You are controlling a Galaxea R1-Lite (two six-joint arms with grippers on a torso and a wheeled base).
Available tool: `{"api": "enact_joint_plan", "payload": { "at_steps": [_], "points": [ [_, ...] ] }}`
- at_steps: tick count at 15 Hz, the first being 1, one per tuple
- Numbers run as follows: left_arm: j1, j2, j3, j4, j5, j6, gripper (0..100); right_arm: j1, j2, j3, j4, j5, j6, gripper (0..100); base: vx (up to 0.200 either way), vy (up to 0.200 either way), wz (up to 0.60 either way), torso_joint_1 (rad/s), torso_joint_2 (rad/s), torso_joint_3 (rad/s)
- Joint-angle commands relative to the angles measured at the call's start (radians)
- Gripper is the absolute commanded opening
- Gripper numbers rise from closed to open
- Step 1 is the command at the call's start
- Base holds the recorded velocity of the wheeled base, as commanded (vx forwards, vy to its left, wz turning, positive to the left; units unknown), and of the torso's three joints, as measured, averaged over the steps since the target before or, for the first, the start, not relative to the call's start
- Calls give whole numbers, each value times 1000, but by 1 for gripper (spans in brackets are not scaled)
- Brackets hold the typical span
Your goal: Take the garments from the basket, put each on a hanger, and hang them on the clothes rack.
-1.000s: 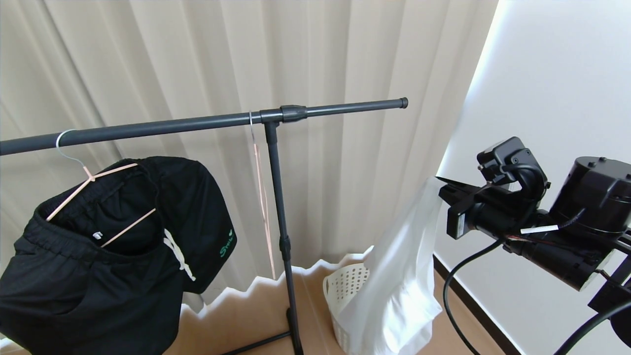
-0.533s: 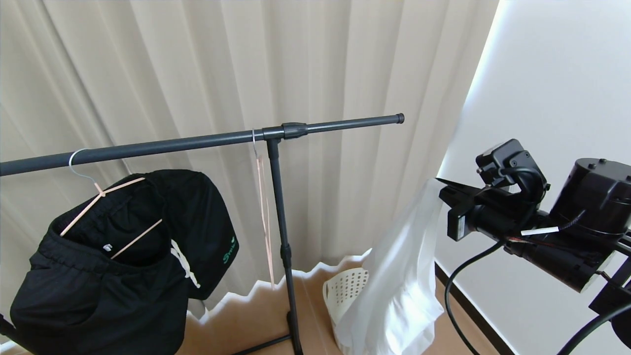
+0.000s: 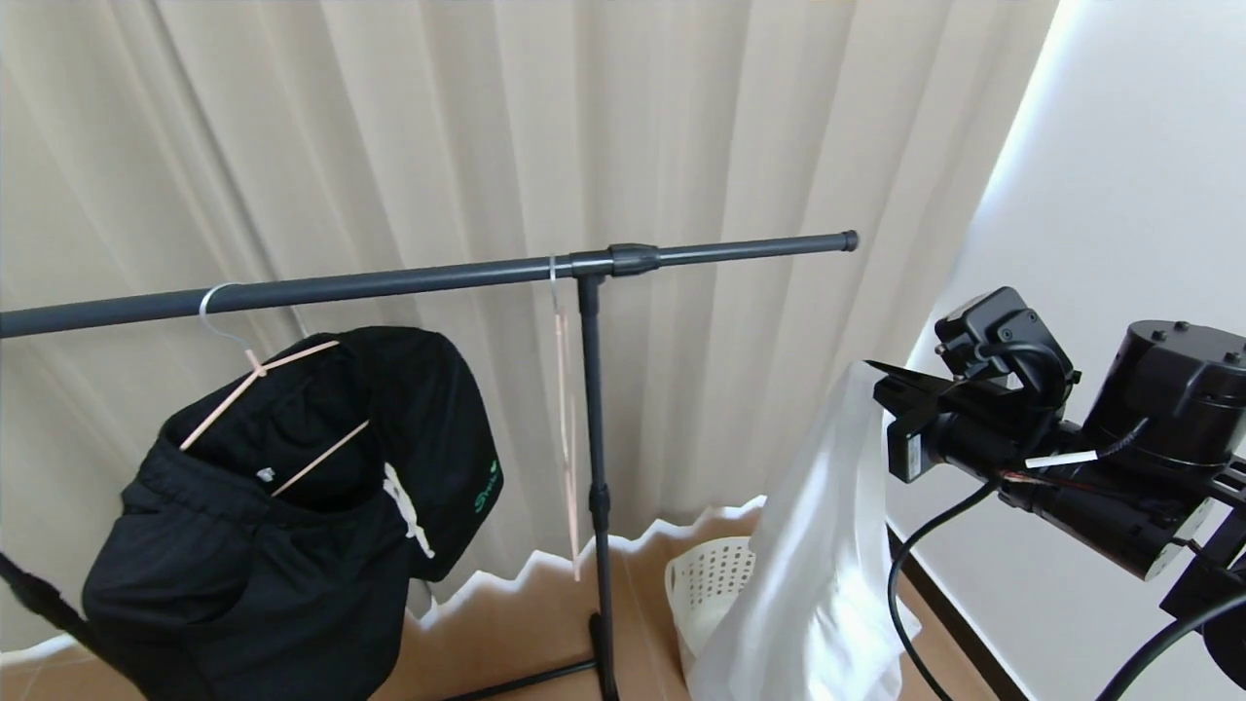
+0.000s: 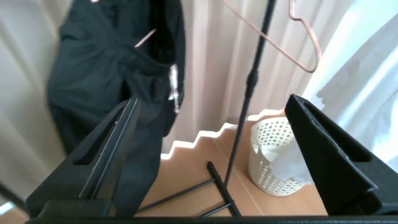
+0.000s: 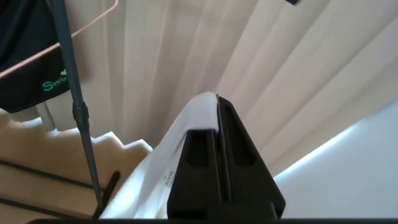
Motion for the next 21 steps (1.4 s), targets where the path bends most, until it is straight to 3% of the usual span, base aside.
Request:
{"api": "enact_joint_plan", "payload": {
  "at_steps": [1,12,17,21],
  "points": [
    [0,1,0,0,-1,0,100,-6,9,-2,-4,0,-1,0,0,0,600,17,7,-12],
    [0,1,-2,0,-1,0,100,-6,5,1,-6,0,0,0,-182,0,55,3,2,2],
    [0,1,0,0,-1,2,100,-6,3,-2,-6,-3,-1,0,0,200,0,0,-1,2],
    [0,1,0,0,-1,2,100,-6,-1,-4,-1,-6,-11,0,0,0,0,0,0,0]
  ]
}}
